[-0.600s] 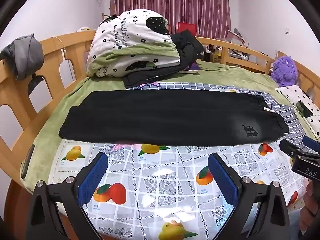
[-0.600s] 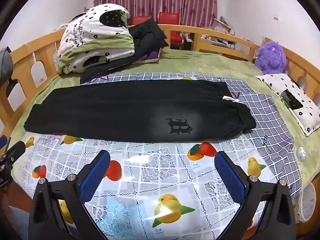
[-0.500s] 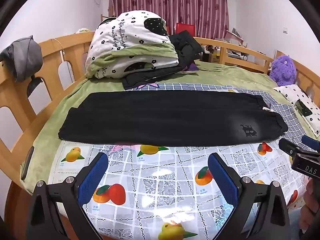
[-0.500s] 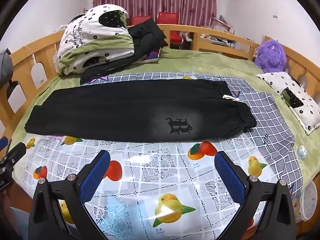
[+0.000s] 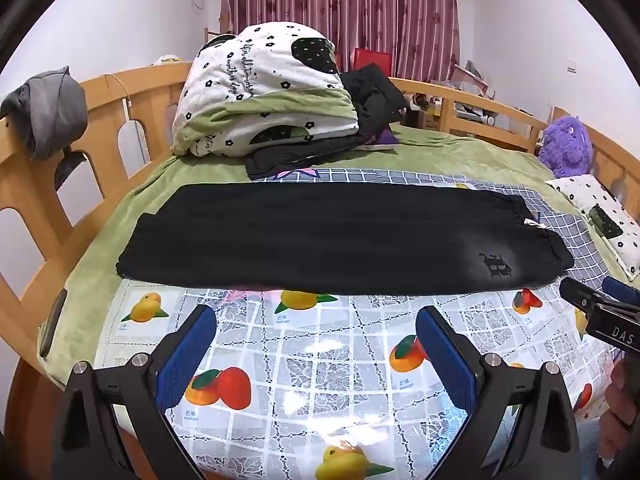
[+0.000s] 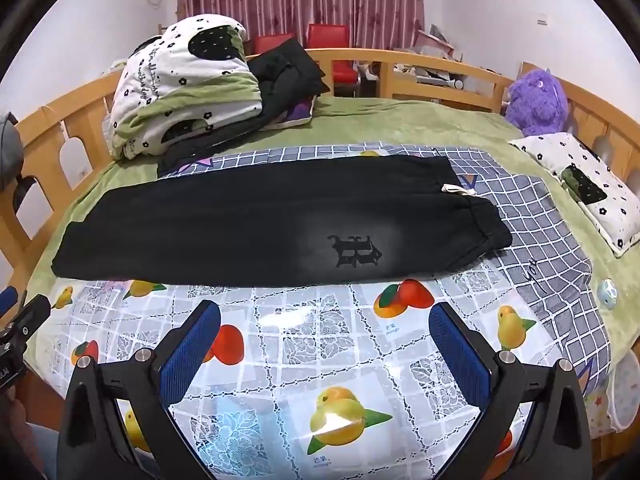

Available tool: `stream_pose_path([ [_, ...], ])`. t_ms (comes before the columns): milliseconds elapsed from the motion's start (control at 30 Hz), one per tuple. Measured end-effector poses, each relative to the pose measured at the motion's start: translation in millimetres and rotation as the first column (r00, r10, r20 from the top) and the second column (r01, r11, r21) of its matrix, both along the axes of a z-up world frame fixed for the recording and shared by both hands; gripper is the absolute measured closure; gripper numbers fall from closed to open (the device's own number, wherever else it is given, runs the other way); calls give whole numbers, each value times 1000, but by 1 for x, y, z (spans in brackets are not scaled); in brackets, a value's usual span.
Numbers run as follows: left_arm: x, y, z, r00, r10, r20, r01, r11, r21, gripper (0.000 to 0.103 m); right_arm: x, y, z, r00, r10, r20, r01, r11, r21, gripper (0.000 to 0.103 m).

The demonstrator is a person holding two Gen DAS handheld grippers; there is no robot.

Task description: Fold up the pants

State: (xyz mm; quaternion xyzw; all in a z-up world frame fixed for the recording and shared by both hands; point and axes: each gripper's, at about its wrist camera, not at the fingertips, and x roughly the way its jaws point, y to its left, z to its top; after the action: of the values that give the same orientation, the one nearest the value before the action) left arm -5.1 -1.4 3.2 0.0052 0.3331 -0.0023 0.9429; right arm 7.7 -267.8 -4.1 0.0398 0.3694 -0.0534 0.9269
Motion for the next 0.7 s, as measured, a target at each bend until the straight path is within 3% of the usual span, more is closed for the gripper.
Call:
stream_pose_path([
  [700, -2, 0, 1, 1000, -5, 9, 5, 1000, -5, 2, -3, 2, 4, 1000, 3, 16, -3, 1000, -21, 1],
])
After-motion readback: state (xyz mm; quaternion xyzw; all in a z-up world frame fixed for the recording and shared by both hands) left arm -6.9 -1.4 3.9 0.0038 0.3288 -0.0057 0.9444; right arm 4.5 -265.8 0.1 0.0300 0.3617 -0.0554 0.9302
